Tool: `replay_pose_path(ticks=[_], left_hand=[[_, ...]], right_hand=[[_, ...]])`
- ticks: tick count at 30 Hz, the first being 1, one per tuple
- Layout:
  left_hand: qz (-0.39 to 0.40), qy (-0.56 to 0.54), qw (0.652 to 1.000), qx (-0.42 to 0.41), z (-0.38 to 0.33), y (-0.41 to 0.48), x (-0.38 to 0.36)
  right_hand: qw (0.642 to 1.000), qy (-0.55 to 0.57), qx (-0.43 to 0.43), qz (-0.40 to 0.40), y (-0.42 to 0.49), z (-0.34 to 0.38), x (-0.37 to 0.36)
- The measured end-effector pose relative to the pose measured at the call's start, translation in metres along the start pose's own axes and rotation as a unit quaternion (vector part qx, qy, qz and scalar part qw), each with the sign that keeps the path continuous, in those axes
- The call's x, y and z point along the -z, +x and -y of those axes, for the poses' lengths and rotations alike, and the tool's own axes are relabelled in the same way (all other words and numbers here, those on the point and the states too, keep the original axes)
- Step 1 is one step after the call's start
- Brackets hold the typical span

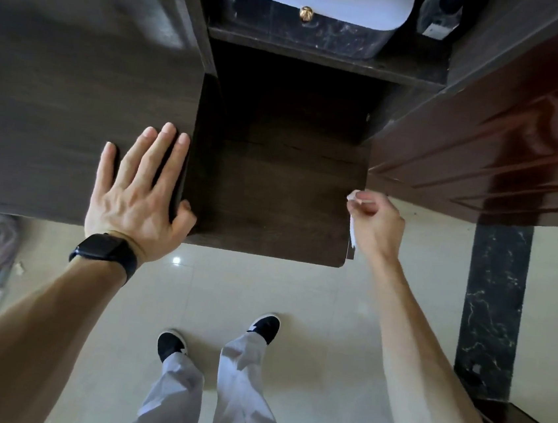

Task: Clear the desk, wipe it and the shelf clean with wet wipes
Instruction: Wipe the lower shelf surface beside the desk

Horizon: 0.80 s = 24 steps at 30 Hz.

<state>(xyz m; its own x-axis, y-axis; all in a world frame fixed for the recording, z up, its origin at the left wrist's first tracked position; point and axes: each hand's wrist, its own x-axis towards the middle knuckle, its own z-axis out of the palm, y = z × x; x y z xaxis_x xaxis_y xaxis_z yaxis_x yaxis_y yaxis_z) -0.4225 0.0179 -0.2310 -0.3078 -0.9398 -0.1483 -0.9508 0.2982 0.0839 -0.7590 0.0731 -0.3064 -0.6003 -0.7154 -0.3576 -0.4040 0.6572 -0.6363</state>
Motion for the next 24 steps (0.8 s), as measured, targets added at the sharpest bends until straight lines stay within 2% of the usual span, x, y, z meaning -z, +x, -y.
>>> replay_pose_path(ticks=[3,7,13,16,21,24], left_hand=[[-0.011,-0.001,1.0,0.002,0.0,-0.001,-0.001],[-0.028,0.004,1.0,-0.006,-0.001,-0.002,-0.001],[-0.045,0.002,0.999,-0.008,-0.002,-0.002,0.0],[-0.038,-0.002,0.999,-0.005,-0.002,-0.002,0.001],[-0.028,-0.006,1.0,0.0,0.0,-0.003,0.001],[-0.027,-0.004,1.0,-0.001,0.0,-0.003,0.001]], right_hand=[[0.992,-0.089,0.084,-0.022,0.039,0.0,-0.009],[0.985,-0.12,0.124,-0.018,0.061,-0.001,-0.009],[0.992,-0.096,0.063,-0.043,0.01,-0.02,-0.007],[0.996,-0.086,0.019,-0.028,-0.031,-0.037,-0.005],[0.993,-0.111,-0.007,-0.048,0.017,0.002,-0.015],[0.991,-0.111,-0.05,-0.05,0.032,0.013,-0.016]])
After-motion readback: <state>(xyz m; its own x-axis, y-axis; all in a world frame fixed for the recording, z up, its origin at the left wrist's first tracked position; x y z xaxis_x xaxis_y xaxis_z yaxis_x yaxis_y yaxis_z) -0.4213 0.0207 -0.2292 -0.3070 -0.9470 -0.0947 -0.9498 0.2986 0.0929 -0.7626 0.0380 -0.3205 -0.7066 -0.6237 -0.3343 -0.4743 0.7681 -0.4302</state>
